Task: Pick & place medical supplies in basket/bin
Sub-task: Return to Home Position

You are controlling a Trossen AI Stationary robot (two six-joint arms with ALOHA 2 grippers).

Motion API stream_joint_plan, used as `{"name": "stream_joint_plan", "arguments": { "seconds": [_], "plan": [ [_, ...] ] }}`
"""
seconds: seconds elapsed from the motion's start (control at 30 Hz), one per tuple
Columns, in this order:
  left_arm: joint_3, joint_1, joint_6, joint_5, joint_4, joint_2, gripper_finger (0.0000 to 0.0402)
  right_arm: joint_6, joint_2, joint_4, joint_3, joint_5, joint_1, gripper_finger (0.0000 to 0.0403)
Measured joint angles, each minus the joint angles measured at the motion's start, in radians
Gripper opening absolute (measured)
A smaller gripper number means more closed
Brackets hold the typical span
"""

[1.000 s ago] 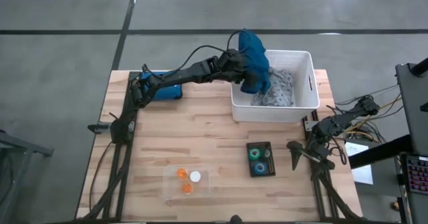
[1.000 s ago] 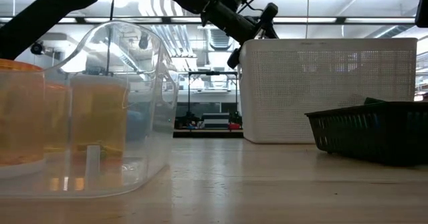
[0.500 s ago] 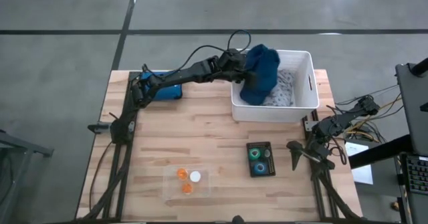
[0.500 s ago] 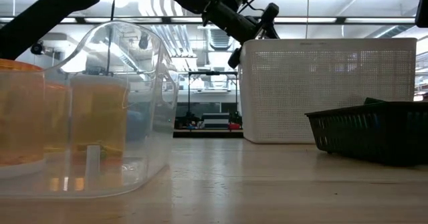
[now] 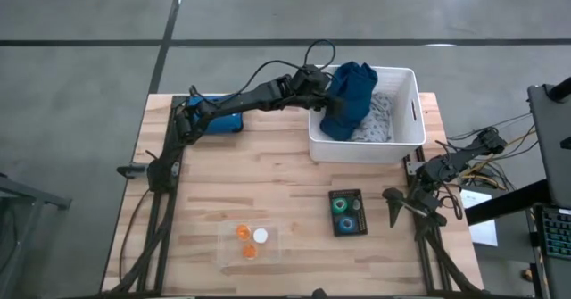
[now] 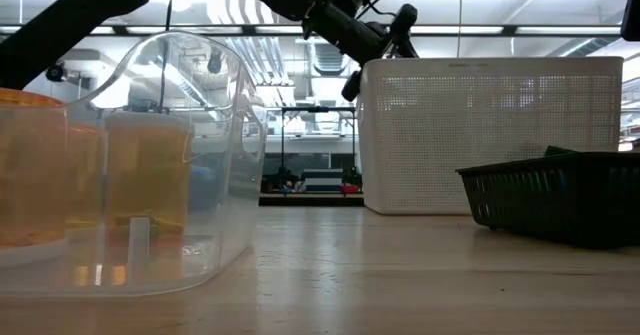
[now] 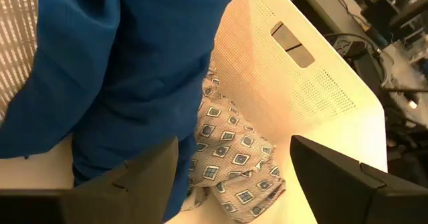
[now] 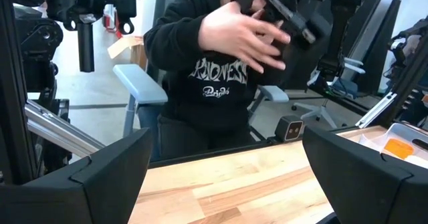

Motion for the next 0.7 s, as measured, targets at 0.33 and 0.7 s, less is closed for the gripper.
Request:
{"name": "stream_joint_plan", "arguments": {
  "seconds": [0.33, 0.7],
  "plan": [
    [-0.001, -0.056, 0.234, 0.003, -0.008, -0.102, 0.0295, 0.000, 0.000, 0.000, 0.000, 0.000, 0.000, 0.0384],
    [-0.044, -0.222, 0.533, 0.000, -0.115, -0.265, 0.0294, 0.000, 0.001, 0.000, 0.001, 0.000, 0.000, 0.0384]
  ]
}}
